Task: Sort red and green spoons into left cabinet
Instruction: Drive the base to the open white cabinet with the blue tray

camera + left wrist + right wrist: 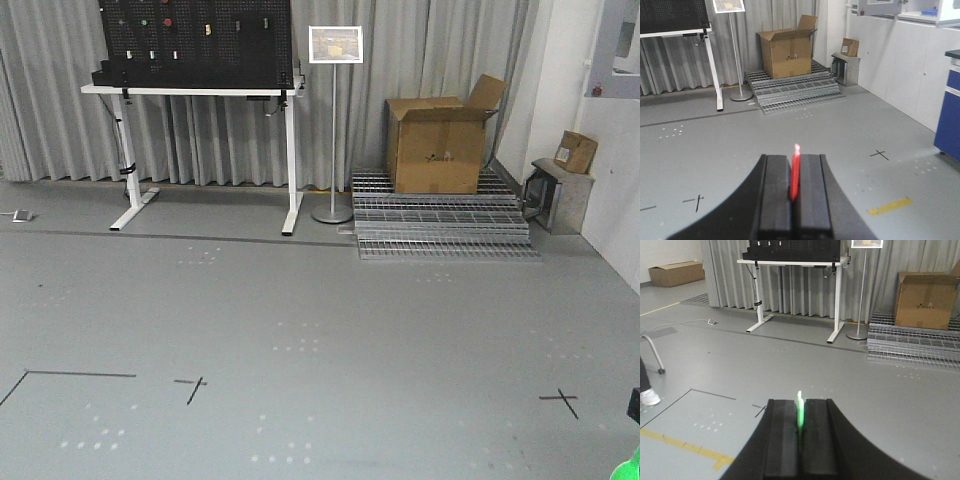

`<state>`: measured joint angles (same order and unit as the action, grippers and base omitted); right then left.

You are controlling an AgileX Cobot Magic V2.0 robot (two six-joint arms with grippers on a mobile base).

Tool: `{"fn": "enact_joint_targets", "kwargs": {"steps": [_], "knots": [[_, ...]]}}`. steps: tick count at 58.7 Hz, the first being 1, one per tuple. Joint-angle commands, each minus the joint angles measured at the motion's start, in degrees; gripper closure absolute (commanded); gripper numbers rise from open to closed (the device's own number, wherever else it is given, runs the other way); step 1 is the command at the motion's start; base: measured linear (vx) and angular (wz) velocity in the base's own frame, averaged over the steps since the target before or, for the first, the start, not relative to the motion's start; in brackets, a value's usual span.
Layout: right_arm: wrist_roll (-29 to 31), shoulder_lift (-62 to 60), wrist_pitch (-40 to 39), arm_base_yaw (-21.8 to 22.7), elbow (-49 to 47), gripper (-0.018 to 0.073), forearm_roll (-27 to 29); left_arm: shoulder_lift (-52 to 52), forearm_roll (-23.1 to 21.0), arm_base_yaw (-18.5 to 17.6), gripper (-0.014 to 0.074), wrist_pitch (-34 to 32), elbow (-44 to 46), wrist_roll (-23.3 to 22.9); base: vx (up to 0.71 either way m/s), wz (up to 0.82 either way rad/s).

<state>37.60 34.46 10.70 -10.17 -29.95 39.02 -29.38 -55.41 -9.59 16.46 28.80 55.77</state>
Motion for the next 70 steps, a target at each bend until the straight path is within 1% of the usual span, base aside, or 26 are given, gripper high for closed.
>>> {"fn": "enact_joint_targets", "kwargs": {"steps": [1,70], "knots": [[0.16,0.15,-3.68,0.16,-1.74,0.0564,0.41,-0.29,-1.20,-0.21,0.0596,-2.32,1.51,-0.31,0.69,-0.02],[0.16,0.15,-3.90,0.16,-1.74,0.0564,0.41,-0.29,-1.20,-0.21,0.0596,-2.32,1.51,-0.31,0.67,-0.05]]}}
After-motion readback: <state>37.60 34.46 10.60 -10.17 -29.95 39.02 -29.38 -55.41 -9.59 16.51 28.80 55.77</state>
